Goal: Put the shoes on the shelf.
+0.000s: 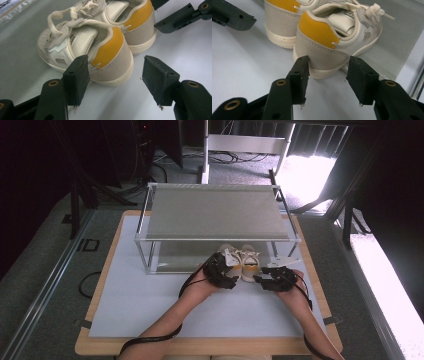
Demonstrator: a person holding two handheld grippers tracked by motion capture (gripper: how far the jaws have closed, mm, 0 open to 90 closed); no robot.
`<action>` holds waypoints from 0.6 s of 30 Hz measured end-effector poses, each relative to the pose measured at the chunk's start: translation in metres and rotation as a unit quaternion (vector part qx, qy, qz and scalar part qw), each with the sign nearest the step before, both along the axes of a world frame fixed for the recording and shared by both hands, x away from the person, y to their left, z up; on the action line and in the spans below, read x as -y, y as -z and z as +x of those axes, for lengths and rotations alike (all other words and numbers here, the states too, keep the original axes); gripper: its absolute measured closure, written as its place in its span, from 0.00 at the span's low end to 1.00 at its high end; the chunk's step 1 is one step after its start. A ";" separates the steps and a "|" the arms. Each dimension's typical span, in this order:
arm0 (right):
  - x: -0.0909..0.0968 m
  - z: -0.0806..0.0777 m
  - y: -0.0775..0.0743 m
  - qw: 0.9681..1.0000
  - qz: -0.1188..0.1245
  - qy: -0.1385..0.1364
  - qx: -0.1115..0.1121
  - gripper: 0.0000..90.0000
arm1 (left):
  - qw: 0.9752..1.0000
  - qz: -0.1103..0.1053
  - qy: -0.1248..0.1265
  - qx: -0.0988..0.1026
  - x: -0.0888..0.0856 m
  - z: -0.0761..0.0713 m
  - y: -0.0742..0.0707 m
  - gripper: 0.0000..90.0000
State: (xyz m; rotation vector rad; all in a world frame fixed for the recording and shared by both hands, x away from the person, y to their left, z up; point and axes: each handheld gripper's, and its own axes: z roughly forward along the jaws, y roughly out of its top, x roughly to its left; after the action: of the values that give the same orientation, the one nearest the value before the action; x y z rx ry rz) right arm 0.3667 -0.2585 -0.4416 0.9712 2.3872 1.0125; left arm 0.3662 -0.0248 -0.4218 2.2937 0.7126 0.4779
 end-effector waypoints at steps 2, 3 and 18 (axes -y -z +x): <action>-0.001 0.000 0.000 1.000 0.000 0.001 0.000 0.59 | 1.000 0.000 -0.004 0.005 0.000 -0.001 0.001 0.42; -0.001 0.001 0.001 1.000 0.002 0.002 -0.001 0.59 | 1.000 0.004 -0.011 0.009 -0.001 0.000 0.002 0.42; -0.015 0.012 0.006 1.000 0.021 0.011 0.000 0.59 | 0.999 -0.009 -0.049 0.015 -0.013 0.016 0.011 0.41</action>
State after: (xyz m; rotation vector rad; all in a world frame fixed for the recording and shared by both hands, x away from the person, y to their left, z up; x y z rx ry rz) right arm 0.3792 -0.2439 -0.4474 1.0092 2.3582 1.0597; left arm 0.3818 -0.0114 -0.4333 2.2372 0.8152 0.5471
